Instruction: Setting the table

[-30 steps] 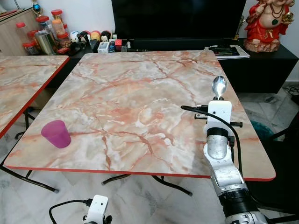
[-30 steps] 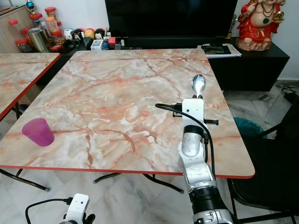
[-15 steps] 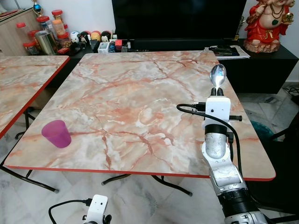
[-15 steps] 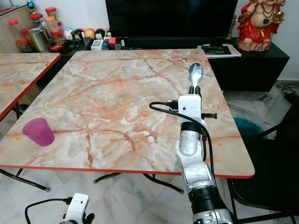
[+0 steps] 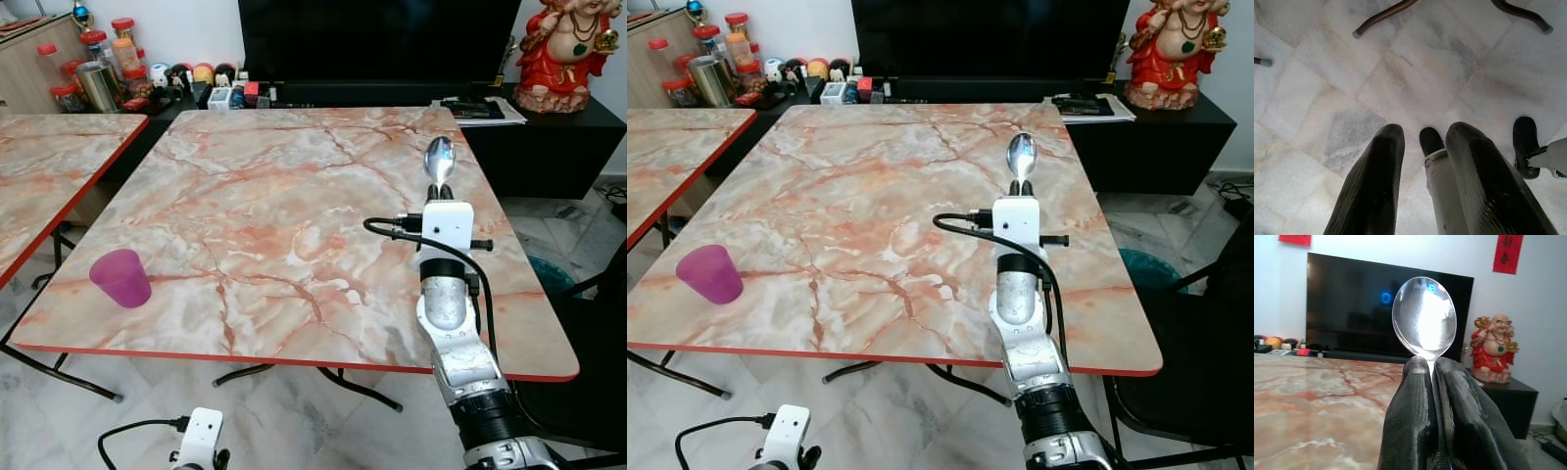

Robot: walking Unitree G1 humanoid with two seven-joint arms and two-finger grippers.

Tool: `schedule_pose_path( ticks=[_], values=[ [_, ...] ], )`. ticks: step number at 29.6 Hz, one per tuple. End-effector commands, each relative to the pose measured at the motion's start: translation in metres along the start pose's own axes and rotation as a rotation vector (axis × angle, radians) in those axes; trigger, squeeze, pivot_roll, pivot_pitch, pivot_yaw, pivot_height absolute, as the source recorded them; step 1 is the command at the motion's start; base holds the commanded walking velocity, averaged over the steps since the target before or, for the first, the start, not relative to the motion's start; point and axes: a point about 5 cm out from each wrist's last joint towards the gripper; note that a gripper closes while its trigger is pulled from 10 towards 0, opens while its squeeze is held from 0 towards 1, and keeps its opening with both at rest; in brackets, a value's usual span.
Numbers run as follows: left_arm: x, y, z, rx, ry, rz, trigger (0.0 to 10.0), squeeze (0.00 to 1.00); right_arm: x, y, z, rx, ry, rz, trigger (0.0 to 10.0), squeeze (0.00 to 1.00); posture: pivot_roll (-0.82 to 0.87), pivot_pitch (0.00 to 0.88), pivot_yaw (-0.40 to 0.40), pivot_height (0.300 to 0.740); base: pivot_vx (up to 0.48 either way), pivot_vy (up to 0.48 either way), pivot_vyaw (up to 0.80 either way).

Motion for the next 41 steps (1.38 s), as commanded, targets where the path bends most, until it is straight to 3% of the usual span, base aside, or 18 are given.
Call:
schedule_pose_path(
  ticks=[1,41],
  values=[
    [-0.001,-0.004,0.000,0.014,-0.002,-0.003,10.0,0.00,0.006,-0.006,0.004,0.021,0.018,0.019,10.0,0.00,-0.05,0.000,0.022,0.736,0.000,0.480,0.00],
    [-0.003,-0.009,-0.002,0.037,-0.007,0.002,10.0,0.00,0.011,-0.024,0.004,0.111,0.034,0.071,10.0,0.00,-0.04,0.000,0.020,0.736,0.000,0.480,0.00]
  ],
)
Point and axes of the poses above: a point about 5 cm out from each wrist's last joint towards the gripper, its own z axis pointing out of the wrist towards the gripper, its own x axis along the axis of the wrist's last joint, y = z × x, and after that the axes turned 10 degrees about z, right-handed
